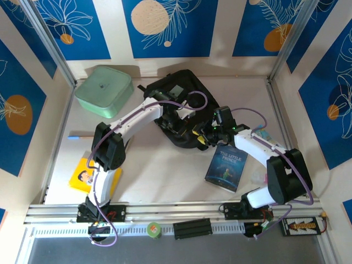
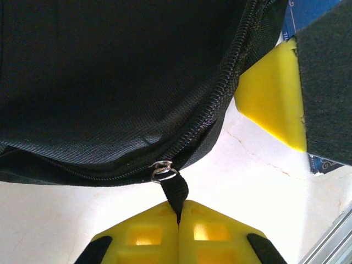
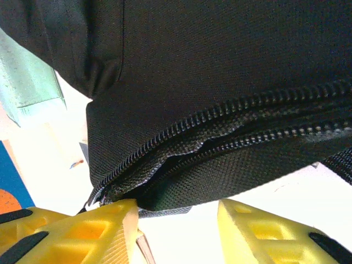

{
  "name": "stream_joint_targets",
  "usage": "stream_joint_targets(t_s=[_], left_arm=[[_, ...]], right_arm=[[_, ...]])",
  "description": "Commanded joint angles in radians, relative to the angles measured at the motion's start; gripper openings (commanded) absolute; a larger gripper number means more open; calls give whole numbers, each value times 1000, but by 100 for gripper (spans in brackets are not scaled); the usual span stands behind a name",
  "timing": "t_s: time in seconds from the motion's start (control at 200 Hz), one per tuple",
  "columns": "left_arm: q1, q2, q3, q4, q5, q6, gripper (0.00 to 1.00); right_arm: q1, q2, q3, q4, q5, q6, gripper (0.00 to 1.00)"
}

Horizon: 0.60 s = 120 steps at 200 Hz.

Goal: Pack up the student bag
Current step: Unzip the student bag at the top-center of the table.

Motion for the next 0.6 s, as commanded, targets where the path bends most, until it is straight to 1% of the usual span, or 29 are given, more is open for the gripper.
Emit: stream_joint_targets(t_s=[0.0, 0.2, 0.35, 0.46, 0.56, 0.595], left_arm=[[-5, -3, 17, -23, -7, 9, 0], [-4, -2, 15, -19, -5, 10, 0], [-5, 1, 14, -16, -4, 9, 0], [-5, 2, 16, -14, -6, 5, 0], [-5, 1, 14, -14, -18, 4, 0], [-5, 4, 14, -16, -24, 3, 0]], right_arm=[[-8, -37, -21, 30, -27, 19, 45], [-19, -59, -20, -14, 29, 39, 47], [-19, -17, -18, 11, -7, 51, 46], [-9, 7, -15, 18, -18, 56, 40], [0, 7, -20, 21, -18, 59, 33], [2, 5, -21, 19, -17, 59, 28]])
